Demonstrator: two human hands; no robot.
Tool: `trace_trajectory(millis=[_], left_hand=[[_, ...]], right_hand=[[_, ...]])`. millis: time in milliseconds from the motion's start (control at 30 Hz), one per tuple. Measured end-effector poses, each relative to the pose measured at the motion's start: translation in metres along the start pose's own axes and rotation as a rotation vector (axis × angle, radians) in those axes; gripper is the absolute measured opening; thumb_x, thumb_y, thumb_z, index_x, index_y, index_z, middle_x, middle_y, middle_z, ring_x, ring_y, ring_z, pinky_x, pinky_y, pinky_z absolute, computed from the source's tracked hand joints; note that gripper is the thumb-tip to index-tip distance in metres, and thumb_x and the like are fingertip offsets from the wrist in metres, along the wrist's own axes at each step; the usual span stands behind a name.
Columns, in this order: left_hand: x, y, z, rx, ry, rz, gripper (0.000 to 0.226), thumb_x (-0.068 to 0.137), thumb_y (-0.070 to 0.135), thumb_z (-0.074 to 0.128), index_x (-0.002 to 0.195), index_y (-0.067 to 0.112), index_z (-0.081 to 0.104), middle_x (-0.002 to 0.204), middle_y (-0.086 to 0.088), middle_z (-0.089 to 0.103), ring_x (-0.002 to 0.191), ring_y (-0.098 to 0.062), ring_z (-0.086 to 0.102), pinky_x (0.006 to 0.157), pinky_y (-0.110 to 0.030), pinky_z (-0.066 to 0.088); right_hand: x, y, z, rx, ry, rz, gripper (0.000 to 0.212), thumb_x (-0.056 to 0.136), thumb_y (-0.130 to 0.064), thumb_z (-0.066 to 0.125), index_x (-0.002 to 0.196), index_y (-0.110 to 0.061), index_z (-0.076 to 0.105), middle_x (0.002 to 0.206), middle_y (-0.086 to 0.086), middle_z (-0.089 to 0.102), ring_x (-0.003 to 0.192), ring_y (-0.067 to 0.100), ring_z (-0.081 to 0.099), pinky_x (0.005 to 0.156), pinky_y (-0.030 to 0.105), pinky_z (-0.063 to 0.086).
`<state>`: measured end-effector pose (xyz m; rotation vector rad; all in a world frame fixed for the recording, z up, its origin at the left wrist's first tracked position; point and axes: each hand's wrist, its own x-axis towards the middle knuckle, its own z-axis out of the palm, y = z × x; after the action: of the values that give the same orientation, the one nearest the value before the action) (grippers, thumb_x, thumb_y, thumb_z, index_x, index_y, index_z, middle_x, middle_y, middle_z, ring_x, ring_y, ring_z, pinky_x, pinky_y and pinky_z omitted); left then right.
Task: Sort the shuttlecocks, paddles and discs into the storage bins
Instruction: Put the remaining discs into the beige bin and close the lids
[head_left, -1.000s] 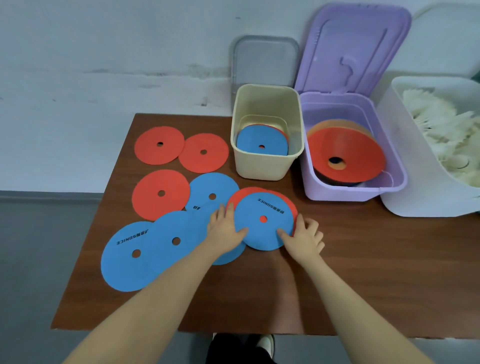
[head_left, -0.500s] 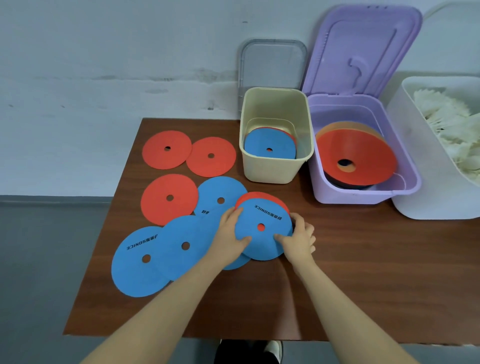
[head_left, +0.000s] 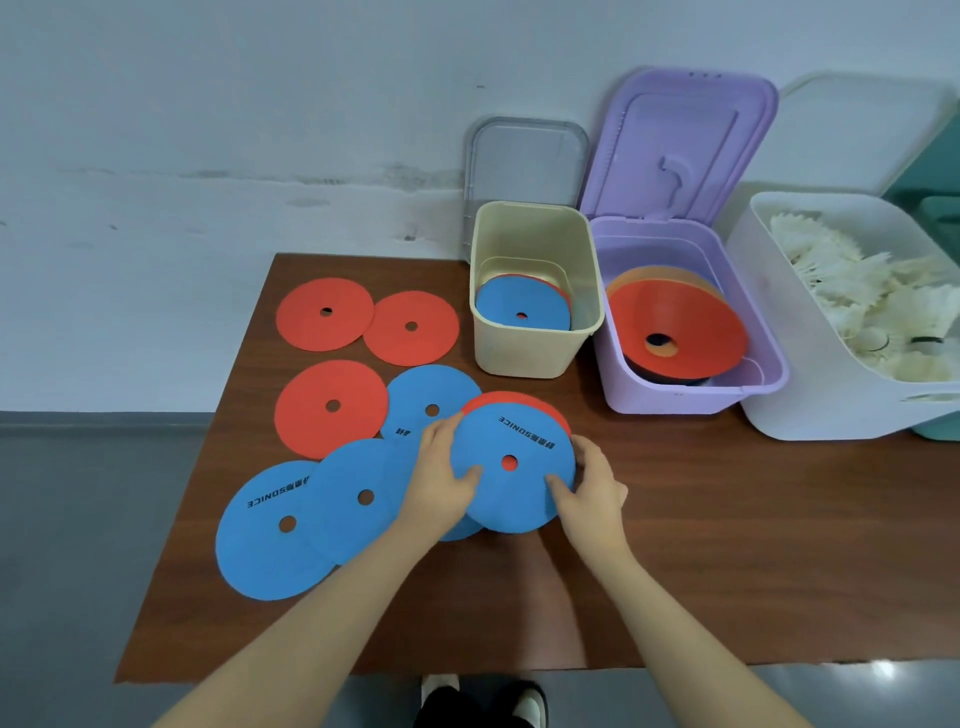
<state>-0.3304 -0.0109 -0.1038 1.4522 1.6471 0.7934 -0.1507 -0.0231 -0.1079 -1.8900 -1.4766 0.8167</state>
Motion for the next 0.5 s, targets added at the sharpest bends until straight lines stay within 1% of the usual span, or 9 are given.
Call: trace_trajectory(millis=[67, 100, 200, 267, 333, 400, 467, 500], left_hand=[[-0.002, 0.004, -0.008, -0.034, 0.047, 0.044, 0.062, 0.086, 0.009, 0.061, 0.141, 0.015, 0.034, 0.138, -0.003, 0.035, 0.130, -0.015, 0.035, 0.105, -0.024, 0.029], [-0.004, 0.007, -0.013, -0.049, 0.070, 0.074, 0.061, 0.085, 0.008, 0.061, 0.140, 0.015, 0.035, 0.137, -0.002, 0.036, 0.129, -0.014, 0.036, 0.106, -0.024, 0.029], [-0.002, 0.020, -0.028, -0.071, 0.138, 0.180, 0.059, 0.085, 0.006, 0.061, 0.139, 0.014, 0.038, 0.134, 0.000, 0.039, 0.125, -0.009, 0.037, 0.102, -0.014, 0.026], [0.002, 0.031, -0.039, -0.071, 0.176, 0.236, 0.059, 0.085, 0.004, 0.060, 0.139, 0.012, 0.038, 0.134, -0.001, 0.038, 0.124, -0.009, 0.036, 0.102, -0.012, 0.024], [0.010, 0.042, -0.050, -0.059, 0.199, 0.292, 0.058, 0.085, 0.004, 0.059, 0.139, 0.011, 0.038, 0.133, -0.001, 0.037, 0.123, -0.010, 0.037, 0.101, -0.011, 0.023], [0.020, 0.050, -0.061, -0.036, 0.211, 0.349, 0.057, 0.085, 0.004, 0.060, 0.138, 0.009, 0.038, 0.132, -0.004, 0.036, 0.122, -0.013, 0.039, 0.097, -0.006, 0.022], [0.034, 0.059, -0.068, 0.014, 0.196, 0.389, 0.059, 0.086, 0.008, 0.061, 0.139, 0.009, 0.037, 0.131, -0.006, 0.035, 0.119, -0.014, 0.040, 0.093, -0.003, 0.023], [0.041, 0.064, -0.070, 0.048, 0.185, 0.405, 0.060, 0.086, 0.013, 0.062, 0.140, 0.011, 0.035, 0.132, -0.005, 0.034, 0.118, -0.014, 0.040, 0.093, -0.006, 0.025]], right_hand=[[-0.001, -0.010, -0.006, -0.035, 0.038, -0.069, 0.050, 0.082, -0.012, 0.063, 0.128, -0.020, 0.046, 0.119, -0.005, 0.054, 0.111, 0.016, 0.049, 0.094, 0.027, 0.020], [-0.001, -0.016, -0.010, -0.043, 0.051, -0.103, 0.050, 0.082, -0.012, 0.063, 0.128, -0.020, 0.047, 0.117, -0.007, 0.053, 0.111, 0.016, 0.048, 0.092, 0.025, 0.018], [0.001, -0.039, -0.018, -0.047, 0.102, -0.210, 0.049, 0.082, -0.015, 0.063, 0.128, -0.020, 0.047, 0.110, -0.012, 0.049, 0.109, 0.015, 0.047, 0.087, 0.023, 0.017], [0.006, -0.053, -0.022, -0.046, 0.139, -0.265, 0.050, 0.080, -0.022, 0.060, 0.128, -0.019, 0.048, 0.108, -0.009, 0.052, 0.107, 0.016, 0.048, 0.085, 0.026, 0.019], [0.015, -0.066, -0.025, -0.050, 0.168, -0.304, 0.051, 0.080, -0.022, 0.061, 0.129, -0.016, 0.049, 0.110, 0.000, 0.057, 0.107, 0.021, 0.050, 0.088, 0.032, 0.025], [0.023, -0.079, -0.026, -0.092, 0.199, -0.346, 0.051, 0.081, -0.025, 0.061, 0.130, -0.013, 0.049, 0.108, 0.004, 0.059, 0.104, 0.024, 0.052, 0.088, 0.036, 0.029], [0.032, -0.090, -0.031, -0.128, 0.230, -0.358, 0.051, 0.083, -0.022, 0.063, 0.131, -0.013, 0.049, 0.106, 0.002, 0.058, 0.104, 0.023, 0.050, 0.086, 0.031, 0.024], [0.036, -0.095, -0.034, -0.137, 0.244, -0.353, 0.050, 0.084, -0.019, 0.065, 0.131, -0.014, 0.048, 0.105, 0.001, 0.057, 0.104, 0.022, 0.049, 0.085, 0.029, 0.021]])
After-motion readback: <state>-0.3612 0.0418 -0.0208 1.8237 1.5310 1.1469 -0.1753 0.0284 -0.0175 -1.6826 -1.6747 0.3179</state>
